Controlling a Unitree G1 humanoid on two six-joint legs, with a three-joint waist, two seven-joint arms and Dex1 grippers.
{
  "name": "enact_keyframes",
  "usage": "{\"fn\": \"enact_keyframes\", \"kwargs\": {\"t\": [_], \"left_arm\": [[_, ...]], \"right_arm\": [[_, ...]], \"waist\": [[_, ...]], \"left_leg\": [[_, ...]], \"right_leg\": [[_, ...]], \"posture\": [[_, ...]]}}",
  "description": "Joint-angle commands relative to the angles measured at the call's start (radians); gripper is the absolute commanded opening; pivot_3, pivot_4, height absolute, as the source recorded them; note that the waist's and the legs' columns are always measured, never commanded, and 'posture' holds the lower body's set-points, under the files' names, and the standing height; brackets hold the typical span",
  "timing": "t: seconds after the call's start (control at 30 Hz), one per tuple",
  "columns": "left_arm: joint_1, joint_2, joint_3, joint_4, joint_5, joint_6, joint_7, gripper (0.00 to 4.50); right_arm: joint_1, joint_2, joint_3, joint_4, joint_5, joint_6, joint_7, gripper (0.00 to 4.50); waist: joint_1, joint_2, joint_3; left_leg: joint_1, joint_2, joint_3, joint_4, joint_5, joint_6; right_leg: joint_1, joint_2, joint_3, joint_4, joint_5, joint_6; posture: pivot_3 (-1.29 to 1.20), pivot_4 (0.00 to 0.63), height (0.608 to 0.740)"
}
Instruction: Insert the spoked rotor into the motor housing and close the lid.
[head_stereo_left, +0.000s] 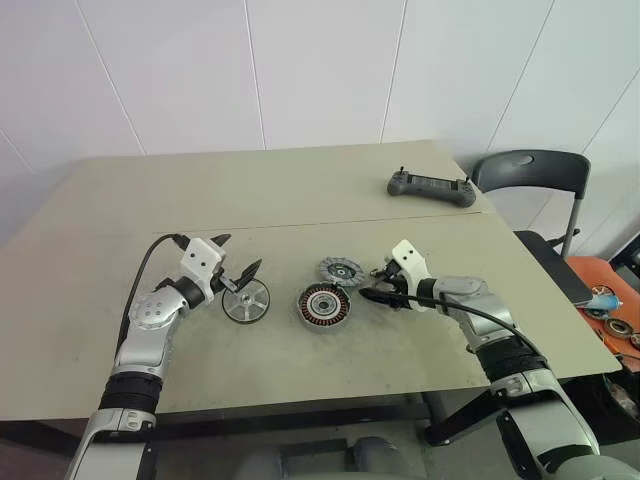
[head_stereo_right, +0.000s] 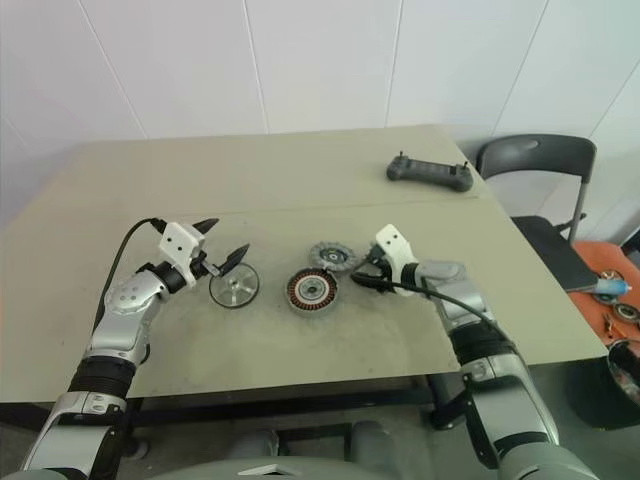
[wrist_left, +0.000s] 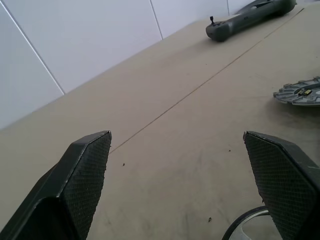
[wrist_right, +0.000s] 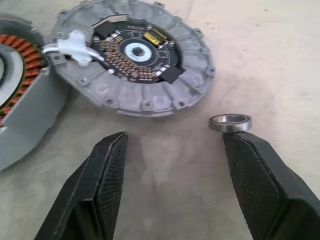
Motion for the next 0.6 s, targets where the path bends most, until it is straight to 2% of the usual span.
{"fn": "enact_keyframes", "kwargs": {"t": [0.03, 0.6], "left_arm": [[-0.019, 0.002, 0.001, -0.012, -0.001, -0.019, -0.002, 4.50], [-0.020, 0.003, -0.003, -0.019, -0.001, -0.020, -0.011, 4.50]], "right_arm": [[-0.029, 0.004, -0.040, 0.037, -0.014, -0.033, -0.062, 3.16], [-0.043, 0.089, -0.041, 0.106, -0.020, -0.061, -0.171, 3.16]], "waist": [[0.000, 0.000, 0.000], [-0.007, 0.000, 0.000]], "left_leg": [[0.000, 0.000, 0.000, 0.001, 0.000, 0.000], [0.001, 0.000, 0.000, 0.002, 0.000, 0.000]], "right_leg": [[0.000, 0.000, 0.000, 0.000, 0.000, 0.000], [0.000, 0.001, 0.001, 0.001, 0.000, 0.000]], "posture": [[0.00, 0.000, 0.740], [0.00, 0.000, 0.740]]}}
